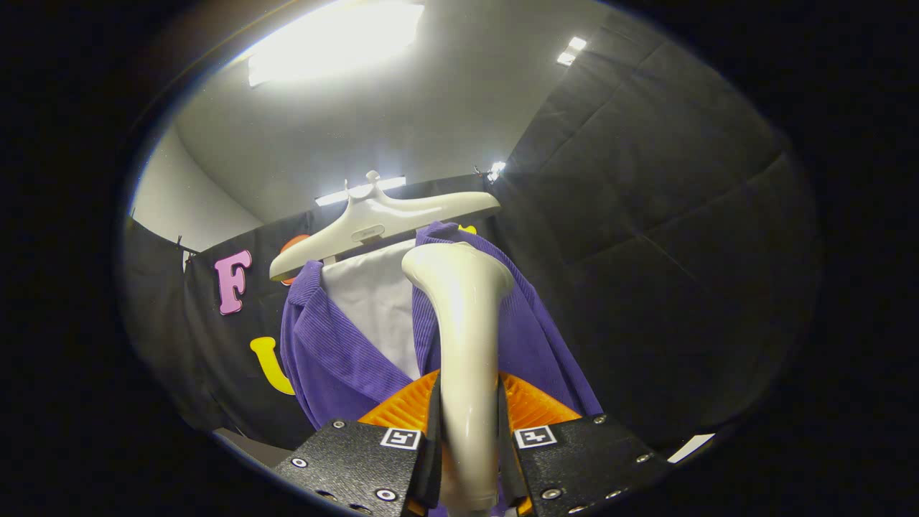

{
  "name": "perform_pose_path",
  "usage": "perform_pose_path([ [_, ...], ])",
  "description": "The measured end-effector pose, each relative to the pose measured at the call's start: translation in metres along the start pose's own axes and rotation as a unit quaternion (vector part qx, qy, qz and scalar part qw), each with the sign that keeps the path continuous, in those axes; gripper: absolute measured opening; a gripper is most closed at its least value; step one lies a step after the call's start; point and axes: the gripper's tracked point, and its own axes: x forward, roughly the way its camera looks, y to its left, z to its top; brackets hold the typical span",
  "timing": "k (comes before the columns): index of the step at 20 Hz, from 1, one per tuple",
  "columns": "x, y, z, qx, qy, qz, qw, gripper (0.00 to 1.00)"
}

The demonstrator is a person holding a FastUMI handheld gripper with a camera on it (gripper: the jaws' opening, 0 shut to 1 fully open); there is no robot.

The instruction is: Iron the clothes twice with a garment steamer, once on the left side and once on the right side.

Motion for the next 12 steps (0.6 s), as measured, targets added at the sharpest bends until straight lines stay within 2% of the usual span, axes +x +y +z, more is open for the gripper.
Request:
perform_pose_path([
  [5, 0.003, -0.006, -0.028, -0.002, 0.029, -0.007, 1.0, 0.33],
  [12, -0.023, -0.028, -0.063, -0.011, 0.065, -0.02, 0.998, 0.33],
])
